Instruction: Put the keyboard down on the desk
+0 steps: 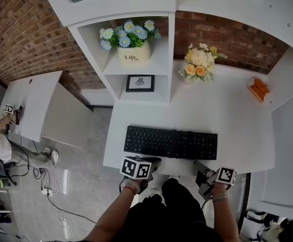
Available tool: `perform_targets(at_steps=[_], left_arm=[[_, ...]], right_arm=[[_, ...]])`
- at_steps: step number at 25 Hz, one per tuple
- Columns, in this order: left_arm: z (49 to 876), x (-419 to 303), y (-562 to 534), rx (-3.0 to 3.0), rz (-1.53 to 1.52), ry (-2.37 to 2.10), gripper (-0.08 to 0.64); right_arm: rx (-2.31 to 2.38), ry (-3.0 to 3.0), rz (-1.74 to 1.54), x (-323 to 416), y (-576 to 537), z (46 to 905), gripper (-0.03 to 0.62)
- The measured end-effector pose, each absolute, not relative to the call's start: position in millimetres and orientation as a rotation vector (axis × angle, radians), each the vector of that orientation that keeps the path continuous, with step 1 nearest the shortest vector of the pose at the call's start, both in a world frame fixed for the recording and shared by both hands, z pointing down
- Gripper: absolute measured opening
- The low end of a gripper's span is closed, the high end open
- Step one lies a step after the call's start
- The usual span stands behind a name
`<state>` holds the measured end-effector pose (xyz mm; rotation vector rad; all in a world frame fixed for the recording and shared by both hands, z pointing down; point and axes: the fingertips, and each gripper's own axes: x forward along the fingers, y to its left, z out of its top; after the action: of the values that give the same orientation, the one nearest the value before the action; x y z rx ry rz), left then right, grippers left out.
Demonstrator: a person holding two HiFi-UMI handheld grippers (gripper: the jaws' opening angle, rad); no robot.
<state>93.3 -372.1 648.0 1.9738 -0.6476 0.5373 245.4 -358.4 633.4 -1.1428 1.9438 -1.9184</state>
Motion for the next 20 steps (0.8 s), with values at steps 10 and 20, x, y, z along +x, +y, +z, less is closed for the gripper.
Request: perform_targets(at_steps=[10, 20], left_arm=[[601.1, 63.1, -400.3, 2.294, 0.433, -0.876, -0.002], [534.0, 19.3, -424.6, 2.504, 0.209, -1.225, 0.000]], right_arm=[[-1.346, 2.476, -1.120, 247.9, -386.9, 556.0, 0.007], [-1.680, 2.669, -0.406, 261.1, -389.0, 497.9, 0.000]])
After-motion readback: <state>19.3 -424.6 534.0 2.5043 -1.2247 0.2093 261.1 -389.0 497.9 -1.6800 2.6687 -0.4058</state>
